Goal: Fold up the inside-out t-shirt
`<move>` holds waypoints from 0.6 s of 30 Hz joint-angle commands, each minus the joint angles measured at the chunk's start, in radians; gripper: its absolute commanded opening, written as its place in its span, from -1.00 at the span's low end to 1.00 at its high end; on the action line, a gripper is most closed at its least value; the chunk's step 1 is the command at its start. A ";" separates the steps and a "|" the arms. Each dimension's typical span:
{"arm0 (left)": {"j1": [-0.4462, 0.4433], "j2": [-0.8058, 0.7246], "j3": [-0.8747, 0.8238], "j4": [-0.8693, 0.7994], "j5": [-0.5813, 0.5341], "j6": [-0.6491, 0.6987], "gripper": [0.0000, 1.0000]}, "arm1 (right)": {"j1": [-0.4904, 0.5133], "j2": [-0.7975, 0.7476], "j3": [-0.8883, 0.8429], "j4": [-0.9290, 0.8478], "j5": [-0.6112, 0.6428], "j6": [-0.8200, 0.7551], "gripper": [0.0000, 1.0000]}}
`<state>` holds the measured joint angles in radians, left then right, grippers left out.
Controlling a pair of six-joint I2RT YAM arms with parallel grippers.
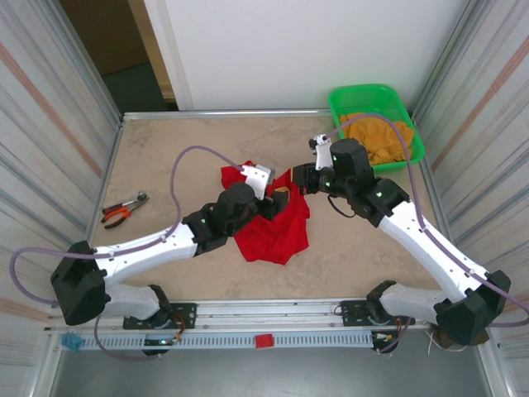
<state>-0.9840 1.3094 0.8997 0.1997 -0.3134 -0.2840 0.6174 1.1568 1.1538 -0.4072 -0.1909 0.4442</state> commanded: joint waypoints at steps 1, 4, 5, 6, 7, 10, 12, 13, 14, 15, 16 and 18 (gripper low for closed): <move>-0.008 0.015 0.058 0.075 -0.087 0.042 0.18 | 0.014 -0.023 -0.019 0.019 -0.008 0.028 -1.00; -0.008 0.047 0.095 0.050 -0.115 0.041 0.18 | 0.021 -0.026 -0.022 0.025 -0.010 0.031 -1.00; -0.007 0.063 0.120 0.008 -0.143 0.025 0.18 | 0.024 -0.029 -0.021 0.027 -0.009 0.031 -1.00; -0.006 0.079 0.144 -0.031 -0.165 0.018 0.18 | 0.025 -0.033 -0.022 0.028 -0.007 0.031 -1.00; -0.005 0.095 0.163 -0.069 -0.193 0.008 0.17 | 0.026 -0.037 -0.021 0.030 -0.007 0.031 -1.00; 0.000 0.146 0.213 -0.199 -0.277 -0.031 0.16 | 0.026 -0.052 -0.016 0.031 0.007 0.026 -1.00; 0.013 0.167 0.224 -0.264 -0.296 -0.063 0.16 | 0.026 -0.058 -0.013 0.033 0.016 0.020 -1.00; 0.018 0.171 0.221 -0.283 -0.295 -0.078 0.15 | 0.025 -0.058 -0.014 0.033 0.018 0.019 -1.00; 0.023 0.172 0.219 -0.301 -0.293 -0.089 0.13 | 0.027 -0.058 -0.016 0.033 0.018 0.019 -1.00; 0.027 0.172 0.220 -0.319 -0.296 -0.096 0.04 | 0.025 -0.056 -0.017 0.034 0.016 0.019 -1.00; 0.030 0.172 0.221 -0.335 -0.295 -0.098 -0.10 | 0.026 -0.054 -0.020 0.034 0.019 0.019 -1.00; 0.042 0.171 0.231 -0.380 -0.276 -0.098 -0.38 | 0.025 -0.050 -0.033 0.037 0.036 0.017 -1.00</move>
<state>-0.9577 1.4815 1.0969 -0.0803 -0.5503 -0.3450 0.6357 1.1187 1.1400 -0.3832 -0.1783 0.4622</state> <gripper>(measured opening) 0.342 0.042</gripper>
